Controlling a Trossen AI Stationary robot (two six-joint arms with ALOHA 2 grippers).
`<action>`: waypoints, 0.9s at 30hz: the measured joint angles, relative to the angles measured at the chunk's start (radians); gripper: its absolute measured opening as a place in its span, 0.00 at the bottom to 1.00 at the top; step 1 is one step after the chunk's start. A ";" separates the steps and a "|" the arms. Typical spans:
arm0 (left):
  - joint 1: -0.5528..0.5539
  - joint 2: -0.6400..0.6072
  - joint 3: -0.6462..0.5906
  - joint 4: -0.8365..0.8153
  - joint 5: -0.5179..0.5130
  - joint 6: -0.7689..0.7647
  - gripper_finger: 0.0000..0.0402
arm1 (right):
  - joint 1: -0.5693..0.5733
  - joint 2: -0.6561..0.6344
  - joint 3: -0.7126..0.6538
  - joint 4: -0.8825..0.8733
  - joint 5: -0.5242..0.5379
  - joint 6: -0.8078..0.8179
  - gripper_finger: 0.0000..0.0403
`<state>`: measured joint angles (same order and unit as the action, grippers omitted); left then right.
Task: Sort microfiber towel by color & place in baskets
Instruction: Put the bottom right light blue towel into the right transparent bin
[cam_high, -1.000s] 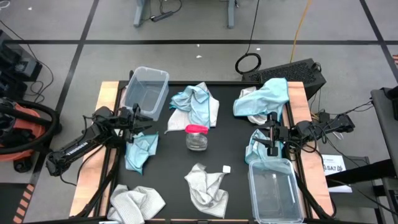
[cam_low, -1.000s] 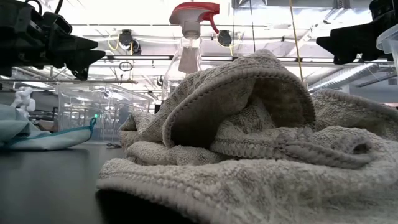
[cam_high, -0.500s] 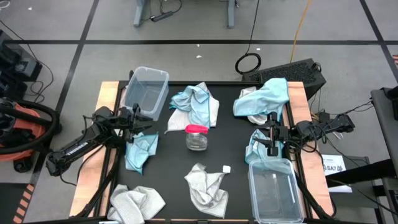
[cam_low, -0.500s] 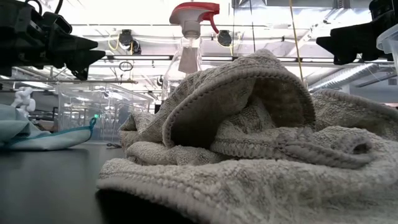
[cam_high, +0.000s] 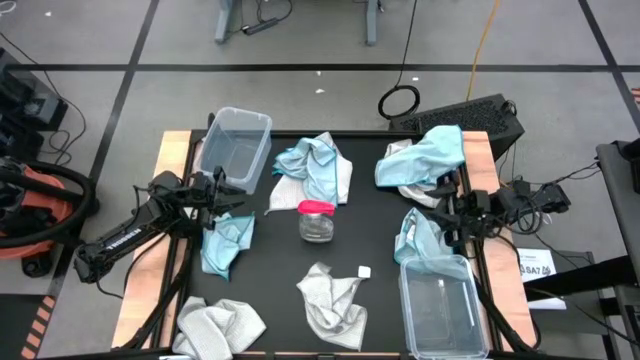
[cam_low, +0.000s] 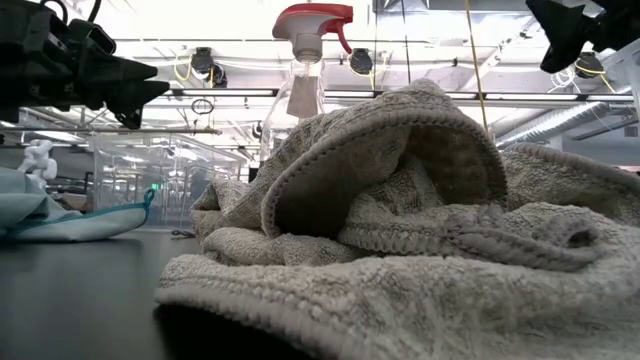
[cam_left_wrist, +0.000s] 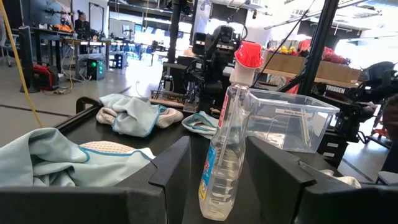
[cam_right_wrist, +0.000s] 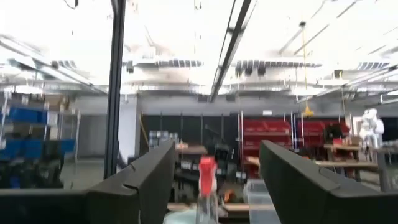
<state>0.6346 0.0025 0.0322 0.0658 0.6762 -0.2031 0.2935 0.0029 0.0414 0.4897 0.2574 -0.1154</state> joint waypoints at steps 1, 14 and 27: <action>0.000 0.000 0.000 0.000 0.000 0.000 0.40 | 0.000 0.000 0.000 0.009 0.006 0.000 0.56; 0.000 0.000 0.000 0.000 0.000 0.000 0.40 | -0.006 0.117 0.282 -0.345 0.142 -0.062 0.56; 0.000 0.000 0.000 0.000 0.000 0.000 0.40 | -0.020 0.607 0.780 -1.083 0.336 -0.052 0.56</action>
<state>0.6346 0.0024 0.0323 0.0662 0.6763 -0.2028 0.2732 0.6094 0.8212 -0.5928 0.5932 -0.1678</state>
